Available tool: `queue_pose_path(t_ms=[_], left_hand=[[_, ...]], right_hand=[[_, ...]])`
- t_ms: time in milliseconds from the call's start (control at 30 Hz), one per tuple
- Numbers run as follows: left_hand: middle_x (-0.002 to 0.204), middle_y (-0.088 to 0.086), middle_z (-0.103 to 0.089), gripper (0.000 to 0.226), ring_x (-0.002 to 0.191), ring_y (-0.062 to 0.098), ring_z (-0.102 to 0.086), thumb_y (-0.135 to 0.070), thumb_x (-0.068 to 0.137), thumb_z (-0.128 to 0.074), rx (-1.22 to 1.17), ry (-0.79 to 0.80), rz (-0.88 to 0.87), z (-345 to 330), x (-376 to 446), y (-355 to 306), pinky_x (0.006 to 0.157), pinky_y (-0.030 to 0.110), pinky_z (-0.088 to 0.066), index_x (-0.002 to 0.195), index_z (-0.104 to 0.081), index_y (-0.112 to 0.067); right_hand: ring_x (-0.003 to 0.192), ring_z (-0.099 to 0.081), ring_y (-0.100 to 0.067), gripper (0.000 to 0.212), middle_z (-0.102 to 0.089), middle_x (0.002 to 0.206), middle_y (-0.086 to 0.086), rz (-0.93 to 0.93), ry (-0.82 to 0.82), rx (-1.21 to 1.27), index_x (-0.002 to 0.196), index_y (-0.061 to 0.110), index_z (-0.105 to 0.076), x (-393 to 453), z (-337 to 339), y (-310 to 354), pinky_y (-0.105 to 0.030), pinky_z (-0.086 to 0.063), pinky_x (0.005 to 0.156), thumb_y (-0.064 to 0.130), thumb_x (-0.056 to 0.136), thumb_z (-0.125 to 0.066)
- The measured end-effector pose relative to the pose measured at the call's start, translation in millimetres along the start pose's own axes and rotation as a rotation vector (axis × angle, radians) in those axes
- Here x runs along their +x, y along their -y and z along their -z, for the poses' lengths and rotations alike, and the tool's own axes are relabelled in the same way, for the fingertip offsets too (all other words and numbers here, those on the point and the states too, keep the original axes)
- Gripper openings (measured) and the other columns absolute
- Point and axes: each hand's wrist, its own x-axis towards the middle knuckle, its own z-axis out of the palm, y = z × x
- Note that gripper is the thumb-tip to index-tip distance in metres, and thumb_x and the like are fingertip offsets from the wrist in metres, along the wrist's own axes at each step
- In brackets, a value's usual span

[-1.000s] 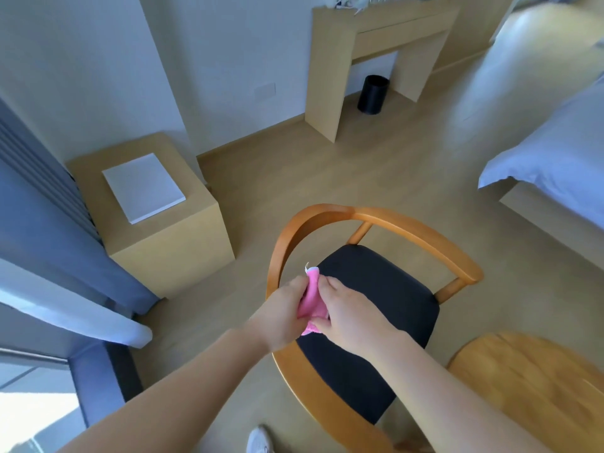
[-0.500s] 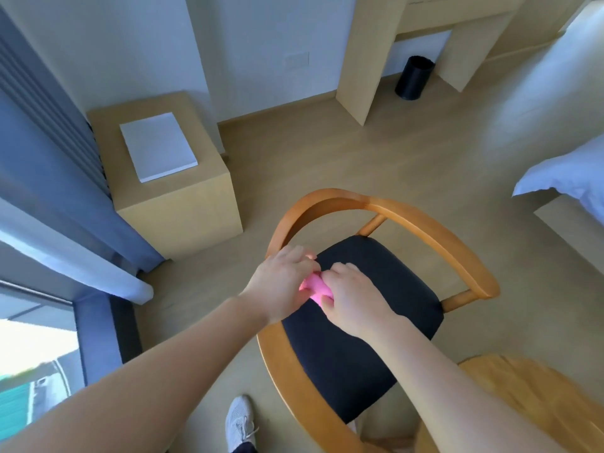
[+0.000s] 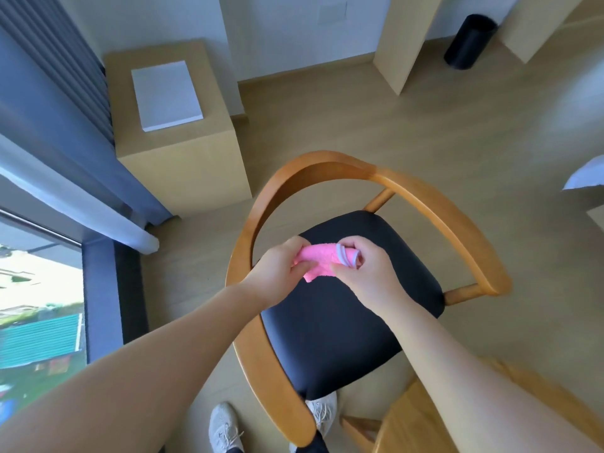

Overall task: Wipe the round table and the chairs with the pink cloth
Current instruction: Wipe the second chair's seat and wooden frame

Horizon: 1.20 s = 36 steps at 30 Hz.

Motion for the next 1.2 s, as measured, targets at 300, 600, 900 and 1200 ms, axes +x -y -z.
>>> queue_pose_path(t_ms=[300,600,900,1200], left_hand=[[0.072,0.000,-0.056,0.022,0.062,0.015,-0.054,-0.035,0.101,-0.037,0.027,-0.007,-0.059,-6.5,31.5,30.5,0.058,0.031,-0.041,0.092,-0.044,-0.016],[0.116,0.000,-0.055,0.038,0.112,0.021,-0.050,-0.046,0.100,-0.030,0.415,0.054,-0.052,11.0,61.3,80.8,0.090,0.033,-0.039,0.123,-0.047,-0.022],[0.157,-0.001,-0.015,0.056,0.144,0.021,-0.012,-0.045,0.099,-0.035,0.998,0.054,-0.145,24.3,98.9,121.4,0.117,0.037,-0.011,0.149,-0.021,-0.024],[0.145,-0.005,0.045,0.081,0.137,0.010,0.029,-0.056,0.097,-0.021,1.067,-0.025,0.059,-0.8,106.6,153.6,0.111,0.029,0.013,0.133,0.044,-0.025]], right_hand=[[0.096,-0.068,-0.022,0.023,-0.071,0.096,-0.008,-0.135,-0.091,0.544,0.099,0.018,-0.071,26.2,-45.0,-21.7,-0.031,-0.054,0.085,0.015,0.077,-0.072],[0.084,-0.067,-0.015,0.016,-0.069,0.083,0.001,-0.168,-0.268,0.665,0.083,0.026,-0.070,62.4,-98.3,-46.0,-0.031,-0.054,0.074,0.012,0.074,-0.070],[0.075,-0.062,-0.013,0.023,-0.065,0.077,0.000,-0.232,-0.587,0.379,0.081,0.018,-0.066,135.1,-68.0,-103.7,-0.027,-0.051,0.066,0.010,0.091,-0.047],[0.075,-0.054,-0.014,0.019,-0.061,0.092,-0.005,-0.138,-0.675,0.132,0.094,0.013,-0.066,204.2,-51.6,-146.5,-0.021,-0.042,0.061,0.003,0.090,-0.050]])
